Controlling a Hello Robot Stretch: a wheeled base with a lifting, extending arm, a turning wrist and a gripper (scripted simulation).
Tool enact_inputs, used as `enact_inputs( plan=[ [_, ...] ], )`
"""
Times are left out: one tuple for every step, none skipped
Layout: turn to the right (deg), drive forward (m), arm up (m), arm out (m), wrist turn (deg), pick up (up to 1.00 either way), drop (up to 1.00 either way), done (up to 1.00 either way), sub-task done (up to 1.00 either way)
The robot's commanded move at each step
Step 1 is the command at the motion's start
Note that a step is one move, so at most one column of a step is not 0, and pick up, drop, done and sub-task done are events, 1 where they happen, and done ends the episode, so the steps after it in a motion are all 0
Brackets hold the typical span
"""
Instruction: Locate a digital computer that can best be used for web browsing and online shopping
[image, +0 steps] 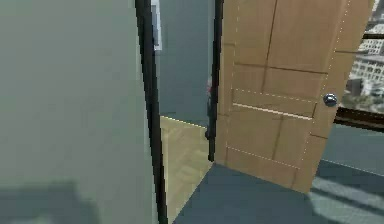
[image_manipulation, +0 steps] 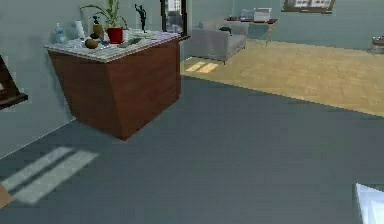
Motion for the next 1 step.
enact_inputs(
  plan=[
    [18.0,0.0,0.0,0.0,0.0,0.0,0.0,0.0,0.0]
  ],
)
